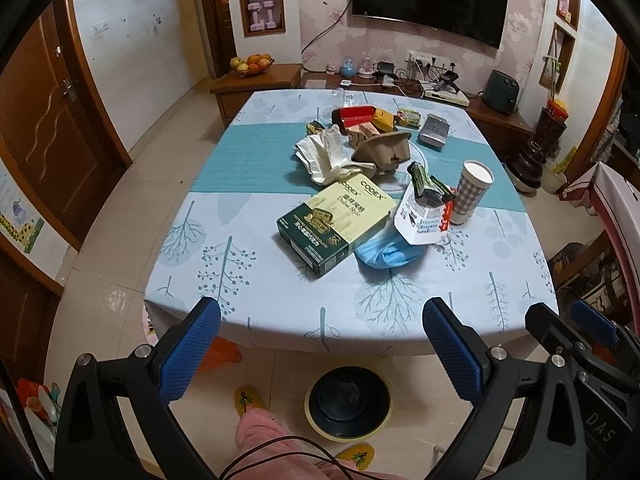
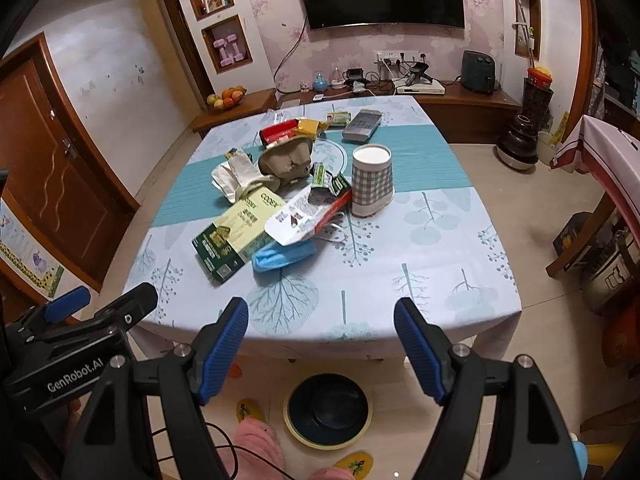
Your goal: Collect trash
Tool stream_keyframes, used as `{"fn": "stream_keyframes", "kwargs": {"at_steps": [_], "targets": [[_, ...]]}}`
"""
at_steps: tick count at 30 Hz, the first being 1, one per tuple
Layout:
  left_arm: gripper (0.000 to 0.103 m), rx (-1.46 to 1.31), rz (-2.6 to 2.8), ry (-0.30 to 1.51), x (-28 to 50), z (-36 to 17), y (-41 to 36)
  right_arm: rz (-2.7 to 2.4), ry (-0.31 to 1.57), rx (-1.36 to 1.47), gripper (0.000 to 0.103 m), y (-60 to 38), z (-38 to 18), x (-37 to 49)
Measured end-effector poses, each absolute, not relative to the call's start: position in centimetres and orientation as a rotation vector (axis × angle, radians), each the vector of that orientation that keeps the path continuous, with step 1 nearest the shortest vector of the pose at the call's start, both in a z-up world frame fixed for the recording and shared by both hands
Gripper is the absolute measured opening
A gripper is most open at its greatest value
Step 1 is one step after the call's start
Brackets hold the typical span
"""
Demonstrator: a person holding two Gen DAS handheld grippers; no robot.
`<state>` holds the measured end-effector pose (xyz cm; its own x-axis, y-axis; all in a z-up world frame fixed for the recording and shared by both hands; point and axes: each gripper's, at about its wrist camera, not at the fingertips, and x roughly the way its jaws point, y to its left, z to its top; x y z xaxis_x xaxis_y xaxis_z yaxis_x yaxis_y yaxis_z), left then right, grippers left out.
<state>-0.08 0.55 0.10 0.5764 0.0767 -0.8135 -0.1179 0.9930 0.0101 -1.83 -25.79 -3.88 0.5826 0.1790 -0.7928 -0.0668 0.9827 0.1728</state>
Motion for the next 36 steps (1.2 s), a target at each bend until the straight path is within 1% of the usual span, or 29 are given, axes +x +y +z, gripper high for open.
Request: {"fn": "stream_keyframes", "kwargs": {"at_steps": [3,5,13,19,23,26,34,36], "targets": [[0.100,-0.038,0.120,0.943,-0.1,0.5,0.6,0.160,0.923,0.133,0.074,-25.7,-3.4,-1.8],[0.100,-0.034,0.124,0.937,-0.2,0.7,0.7,0.172,0.918,0.127,0.070,-25.4,-3.2,-1.7],[0.100,-0.062,0.150,0.957,0.4,1.4,1.9,0.185,0.931,0.123,0.065,-24.9,-2.9,-1.0],[0.100,-0.063,0.148,0.971,2.1,1.9,2.9,0.163,0.934,0.140,0.064,-24.6,-2.4,0.0],[0.100,-0.053,0.127,0.987,4.5,1.8,3.7,0.141,0.941,0.134,0.064,-23.9,-2.5,1.1],[0.100,-0.037,0.110,1.033,7.5,1.1,4.9,0.113,0.946,0.131,0.064,-23.4,-2.7,2.3],[0.100,-0.063,0.059,1.130,14.7,-1.3,11.3,0.004,0.991,0.170,0.064,-22.6,-3.4,7.1],[0.100,-0.053,0.036,1.149,16.3,-2.0,12.7,-0.019,1.021,0.182,0.061,-22.4,-4.0,8.3]]}}
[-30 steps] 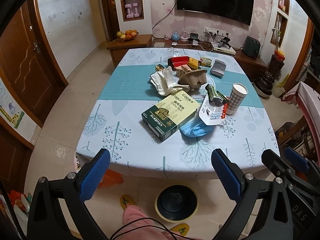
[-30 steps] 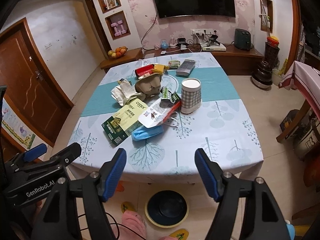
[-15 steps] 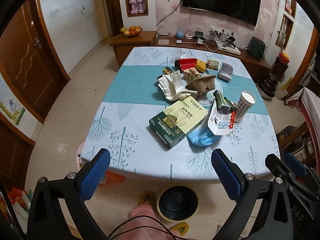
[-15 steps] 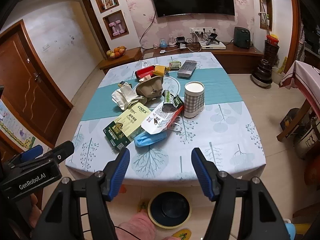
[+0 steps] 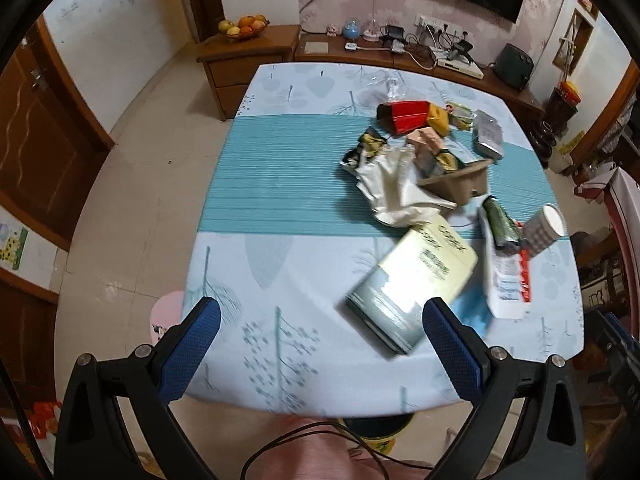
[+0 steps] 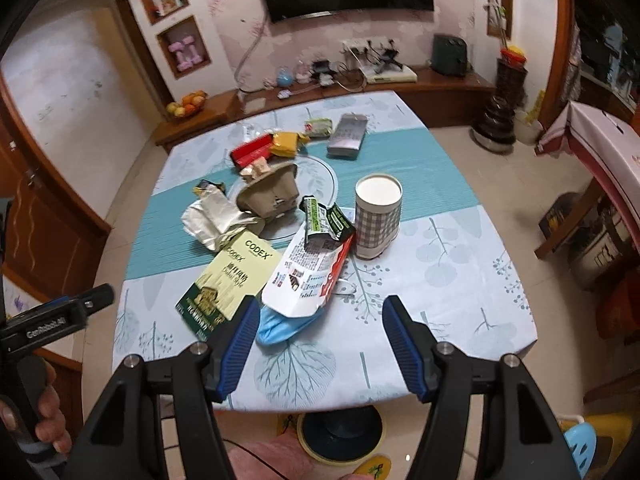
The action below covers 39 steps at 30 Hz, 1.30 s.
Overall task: Collect trash
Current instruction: 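Grasp the red-and-white wrapper with the right tool while the left tool grasps the CODEX box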
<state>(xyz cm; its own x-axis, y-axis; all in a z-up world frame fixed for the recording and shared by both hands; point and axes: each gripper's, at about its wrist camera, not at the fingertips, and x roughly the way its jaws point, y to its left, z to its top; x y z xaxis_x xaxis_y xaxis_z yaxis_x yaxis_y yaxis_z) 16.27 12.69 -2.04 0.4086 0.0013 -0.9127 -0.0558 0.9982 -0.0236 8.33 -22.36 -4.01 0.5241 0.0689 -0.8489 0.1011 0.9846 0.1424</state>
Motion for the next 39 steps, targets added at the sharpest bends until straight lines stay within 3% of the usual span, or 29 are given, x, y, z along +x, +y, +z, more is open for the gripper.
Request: {"fn": "stream_keyframes", "kwargs": {"at_steps": [8,18,27,33,39], "targets": [[0.100,-0.010,-0.163,1.270,20.6,-6.1,12.9,-0.101,1.159,0.269,0.052,-22.3,-8.0,11.8],[0.100,0.097,-0.472,1.446,23.2,-11.3,5.5,-0.185,1.268,0.409,0.046,-23.1,-12.9,14.6],[0.101,0.191,-0.480,1.490,23.8,-14.3,0.7,-0.206,1.322,0.473,0.016,-23.7,-16.2,17.5],[0.101,0.260,-0.428,1.472,23.3,-16.0,-2.0,-0.159,1.296,0.547,0.007,-24.0,-15.5,17.5],[0.101,0.241,-0.368,1.504,24.4,-17.6,-3.3,-0.152,1.268,0.542,0.007,-24.4,-13.1,17.0]]}}
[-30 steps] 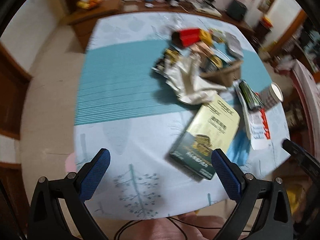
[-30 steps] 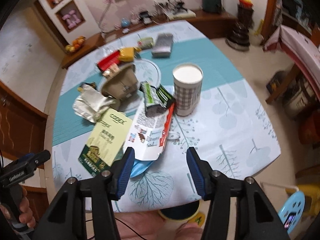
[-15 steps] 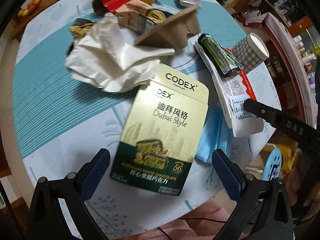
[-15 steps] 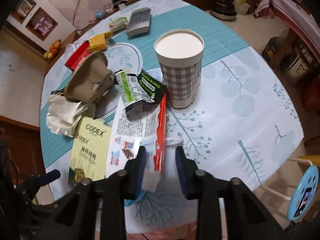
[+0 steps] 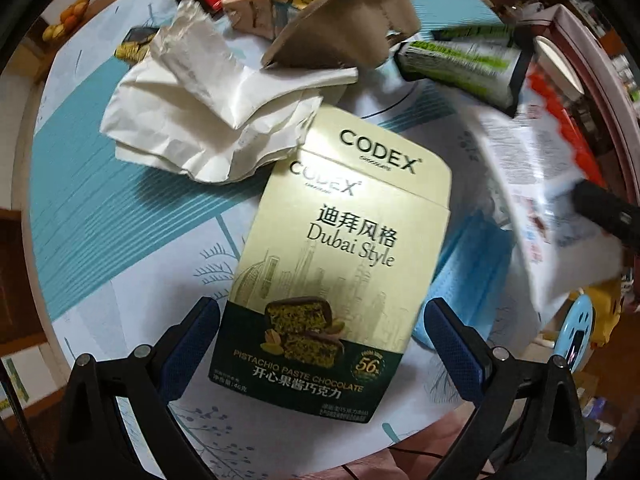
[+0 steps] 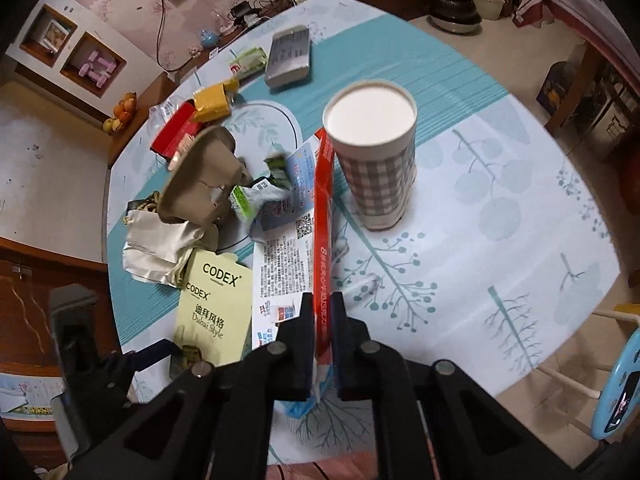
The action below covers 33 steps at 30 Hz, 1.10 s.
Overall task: Collect trash
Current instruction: 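Grasp the red-and-white wrapper with the right tool while the left tool grasps the CODEX box, then lift both held items off the table and carry them toward the trash bin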
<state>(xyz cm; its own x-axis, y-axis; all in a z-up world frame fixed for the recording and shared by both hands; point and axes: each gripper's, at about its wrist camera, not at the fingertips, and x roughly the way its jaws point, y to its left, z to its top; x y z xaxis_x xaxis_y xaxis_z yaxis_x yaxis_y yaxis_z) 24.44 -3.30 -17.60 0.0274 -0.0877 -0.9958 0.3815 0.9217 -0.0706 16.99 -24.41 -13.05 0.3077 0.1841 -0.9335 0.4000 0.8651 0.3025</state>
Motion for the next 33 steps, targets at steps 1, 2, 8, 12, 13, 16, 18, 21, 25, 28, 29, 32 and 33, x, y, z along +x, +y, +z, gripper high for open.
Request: {"fn": "stream_keyframes", "kwargs": {"at_steps": [1,2,8,12,13,16,18,21,25,28,29,32,33], "targets": [[0.101,0.231,-0.362,1.508,24.5,-17.9,-3.5,-0.156,1.262,0.531,0.007,-24.4,-12.5,16.8],[0.101,0.222,-0.358,1.508,24.5,-18.1,-3.8,-0.160,1.258,0.522,0.007,-24.4,-12.3,16.8],[0.100,0.217,-0.348,1.487,24.2,-18.7,-5.2,-0.180,1.230,0.452,0.007,-23.9,-10.5,15.8],[0.097,0.192,-0.363,1.476,23.4,-19.1,-5.1,-0.185,1.218,0.447,0.007,-23.8,-9.7,14.7],[0.090,0.176,-0.373,1.471,23.2,-19.0,-4.9,-0.184,1.215,0.454,0.007,-23.8,-9.6,14.4],[0.060,0.132,-0.397,1.442,22.7,-18.8,-3.8,-0.176,1.203,0.465,0.007,-23.6,-9.2,13.7],[0.057,0.111,-0.405,1.453,22.8,-19.1,-3.8,-0.177,1.195,0.460,0.007,-23.3,-8.8,13.1],[0.058,0.101,-0.404,1.469,23.1,-19.7,-3.7,-0.178,1.190,0.451,0.007,-23.0,-8.5,12.4],[0.080,0.128,-0.404,1.494,22.9,-19.0,-2.8,-0.190,1.182,0.461,0.007,-22.9,-8.5,11.5],[0.081,0.151,-0.398,1.496,22.6,-19.0,-3.0,-0.191,1.182,0.469,0.007,-22.8,-8.6,11.0],[0.082,0.166,-0.397,1.496,22.5,-18.8,-3.3,-0.190,1.183,0.470,0.007,-22.7,-8.7,10.9],[0.085,0.203,-0.409,1.497,22.2,-19.1,-4.8,-0.190,1.184,0.477,0.007,-22.7,-8.8,10.6],[0.086,0.216,-0.416,1.499,22.0,-19.2,-5.4,-0.192,1.183,0.481,0.007,-22.7,-8.8,10.4]]}}
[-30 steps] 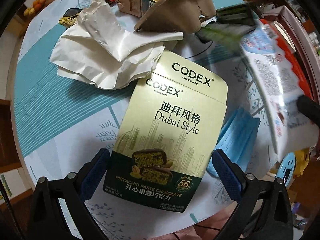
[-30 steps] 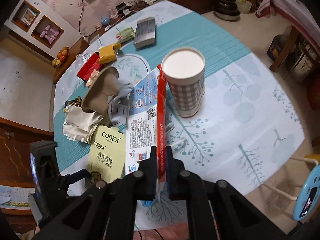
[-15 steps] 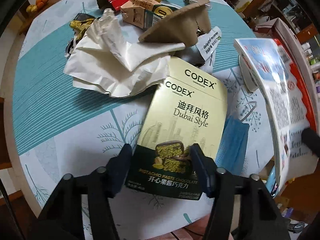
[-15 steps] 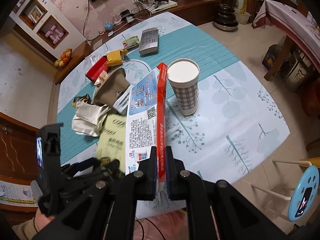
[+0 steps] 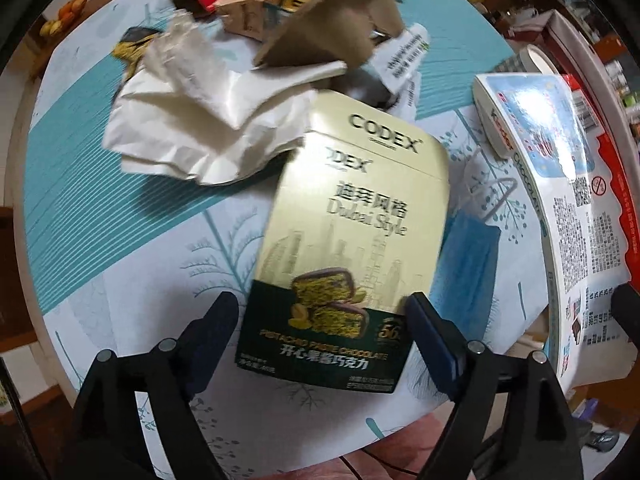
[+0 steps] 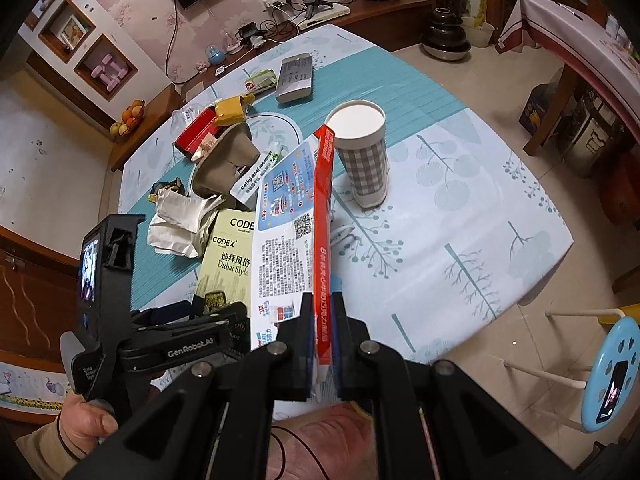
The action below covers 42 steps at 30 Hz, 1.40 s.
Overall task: Collect trash
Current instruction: 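Lift both held items off the table and carry them toward the trash bin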
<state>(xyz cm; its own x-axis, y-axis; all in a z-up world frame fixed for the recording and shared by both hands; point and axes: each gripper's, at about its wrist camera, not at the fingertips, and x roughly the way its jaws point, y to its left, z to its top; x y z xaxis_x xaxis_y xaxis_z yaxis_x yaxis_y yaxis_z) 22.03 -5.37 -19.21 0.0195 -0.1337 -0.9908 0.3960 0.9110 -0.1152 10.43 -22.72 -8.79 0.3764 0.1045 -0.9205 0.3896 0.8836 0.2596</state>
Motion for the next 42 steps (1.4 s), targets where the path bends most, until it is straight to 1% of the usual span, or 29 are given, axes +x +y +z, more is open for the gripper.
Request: {"fn": "stream_keyframes", "kwargs": {"at_steps": [3,7,12,19,26,31,35,42], "targets": [[0.093,0.263,-0.418,1.487,21.8,-19.5,-6.8,-0.197,1.181,0.490,0.007,-22.9,-8.8,10.1],[0.095,0.345,-0.401,1.458,21.3,-20.0,-9.1,-0.206,1.182,0.498,0.007,-23.1,-8.9,9.7],[0.095,0.384,-0.392,1.413,20.2,-20.6,-10.7,-0.216,1.185,0.516,0.007,-23.5,-9.3,9.2],[0.094,0.339,-0.412,1.379,18.4,-19.8,-9.3,-0.212,1.188,0.536,0.007,-23.4,-10.0,8.5],[0.094,0.257,-0.410,1.369,16.9,-16.9,-7.5,-0.185,1.184,0.538,0.007,-23.2,-10.1,7.7],[0.094,0.183,-0.380,1.342,14.0,-14.4,-6.7,-0.113,1.179,0.509,0.007,-22.9,-9.6,6.5],[0.094,0.110,-0.343,1.308,10.0,-12.4,-5.9,-0.032,1.177,0.463,0.007,-22.8,-9.0,4.3],[0.094,0.081,-0.306,1.281,1.4,-11.7,-6.7,0.054,1.159,0.434,0.007,-24.6,-9.0,-2.3]]}}
